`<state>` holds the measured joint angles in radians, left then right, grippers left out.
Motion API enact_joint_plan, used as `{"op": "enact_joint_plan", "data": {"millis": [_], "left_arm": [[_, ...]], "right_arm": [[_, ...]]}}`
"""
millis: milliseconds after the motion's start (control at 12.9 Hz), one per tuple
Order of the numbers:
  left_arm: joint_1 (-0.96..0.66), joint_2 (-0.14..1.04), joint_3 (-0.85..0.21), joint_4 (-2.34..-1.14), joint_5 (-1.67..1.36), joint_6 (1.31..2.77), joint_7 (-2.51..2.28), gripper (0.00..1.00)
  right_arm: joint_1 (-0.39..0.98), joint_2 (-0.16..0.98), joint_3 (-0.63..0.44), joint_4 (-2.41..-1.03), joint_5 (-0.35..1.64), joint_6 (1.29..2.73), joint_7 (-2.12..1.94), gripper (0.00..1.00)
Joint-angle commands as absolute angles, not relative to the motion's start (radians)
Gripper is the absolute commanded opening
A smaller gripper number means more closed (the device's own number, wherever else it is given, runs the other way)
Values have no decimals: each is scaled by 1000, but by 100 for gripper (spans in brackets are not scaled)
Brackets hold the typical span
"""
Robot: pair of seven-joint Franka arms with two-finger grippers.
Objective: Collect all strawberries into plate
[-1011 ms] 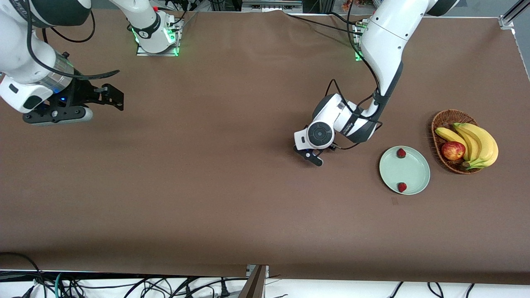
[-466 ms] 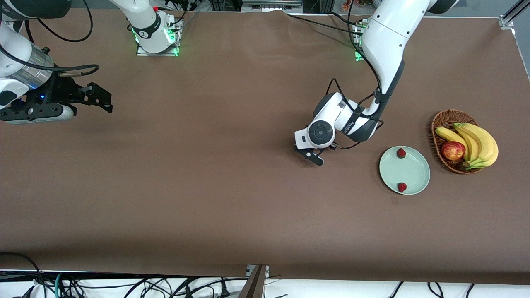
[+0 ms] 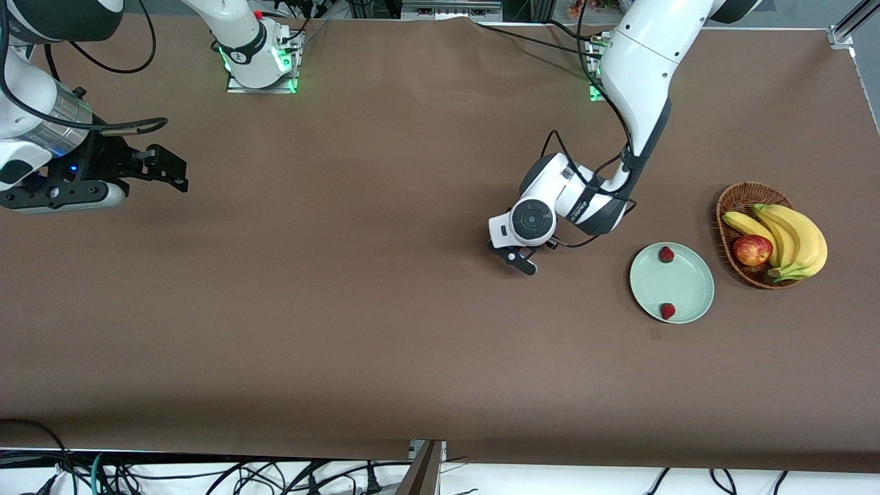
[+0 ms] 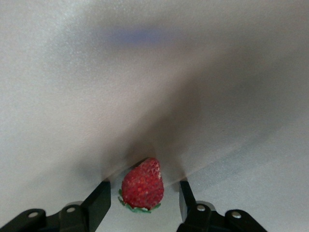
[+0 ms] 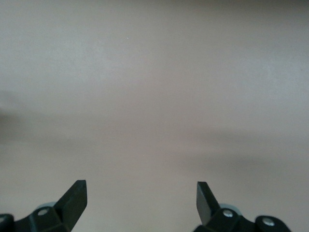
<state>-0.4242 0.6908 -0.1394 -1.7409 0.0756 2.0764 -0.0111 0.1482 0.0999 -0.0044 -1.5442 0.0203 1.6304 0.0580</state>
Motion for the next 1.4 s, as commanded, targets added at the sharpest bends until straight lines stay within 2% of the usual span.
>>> {"op": "enact_joint_plan", "data": {"millis": [0,311,544,777,1322], "left_arm": [[-443,699,-135,-1763,87,2140,-14,34],[-436,698,-135,-1761,75,2141,-15,0],[-384,690,-135,-1743,74,2140,-6,0],[-249,672,-141,-1715,74,2115,58,0],[-16,601,-138,-1724,87,1933,100,0]], "right_arm": [[141,115,-3,-1517,2,1615,43,100],[143,114,-11,-1516,-8,1627,51,100],[150,114,-9,-1497,-8,1628,52,100],[152,114,-9,-1491,-6,1628,54,100],[153,114,-6,-1491,-2,1623,54,100]]}}
